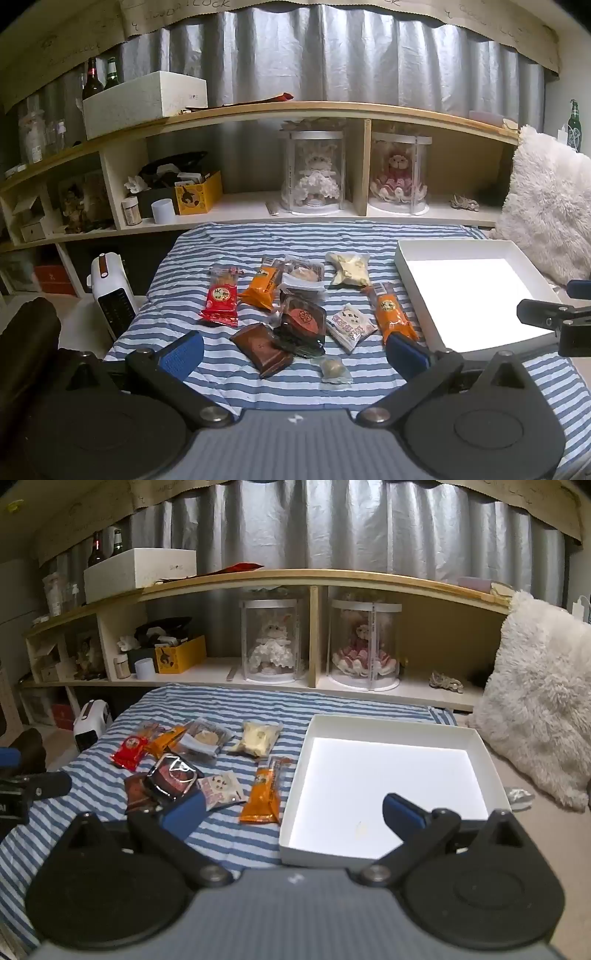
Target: Organize snacks
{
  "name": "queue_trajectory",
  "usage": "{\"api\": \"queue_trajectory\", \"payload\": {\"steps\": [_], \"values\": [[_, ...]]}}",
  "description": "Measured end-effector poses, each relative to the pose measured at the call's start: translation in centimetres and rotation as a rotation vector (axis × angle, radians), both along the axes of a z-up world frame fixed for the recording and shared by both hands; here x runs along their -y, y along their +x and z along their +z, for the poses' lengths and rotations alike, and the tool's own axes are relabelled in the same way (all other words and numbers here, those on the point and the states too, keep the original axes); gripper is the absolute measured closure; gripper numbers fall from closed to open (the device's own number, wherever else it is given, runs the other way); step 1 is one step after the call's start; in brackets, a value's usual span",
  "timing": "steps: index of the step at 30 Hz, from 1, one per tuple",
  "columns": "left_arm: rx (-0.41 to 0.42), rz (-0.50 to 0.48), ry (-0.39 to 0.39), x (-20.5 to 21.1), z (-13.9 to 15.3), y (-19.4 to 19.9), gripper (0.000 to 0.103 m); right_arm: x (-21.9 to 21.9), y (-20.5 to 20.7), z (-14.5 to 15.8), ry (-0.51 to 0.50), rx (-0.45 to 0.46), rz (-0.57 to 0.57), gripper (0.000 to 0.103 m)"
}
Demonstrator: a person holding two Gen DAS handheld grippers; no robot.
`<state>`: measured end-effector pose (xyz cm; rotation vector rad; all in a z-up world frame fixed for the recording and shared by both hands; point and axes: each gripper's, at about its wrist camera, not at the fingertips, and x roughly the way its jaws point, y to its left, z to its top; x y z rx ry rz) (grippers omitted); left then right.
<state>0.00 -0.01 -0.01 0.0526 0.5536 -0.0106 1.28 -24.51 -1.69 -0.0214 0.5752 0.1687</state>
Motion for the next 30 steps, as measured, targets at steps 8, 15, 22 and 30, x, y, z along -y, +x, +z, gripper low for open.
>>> {"api": "queue_trajectory", "payload": {"steps": [8, 15, 22, 30], "values": [[-0.002, 0.008, 0.004, 0.43, -0.19, -0.60, 0.000, -0.05, -0.04, -0.01, -0.005, -0.002, 0.003, 0.000], [-0.010, -0.004, -0.004, -0.05, -0.25, -0.05, 0.000, 0.06, -0.07, -0.08, -0.005, -0.006, 0.005, 0.000], [-0.012, -0.003, -0.005, 0.16, -0.25, -0.04, 0.000, -0.07, 0.05, -0.05, -0.014, -0.017, 0.012, 0.000], [-0.014, -0.002, -0.003, 0.25, -0.40, -0.12, 0.000, -0.04, 0.01, -0.03, -0.017, -0.021, 0.014, 0.000]]}}
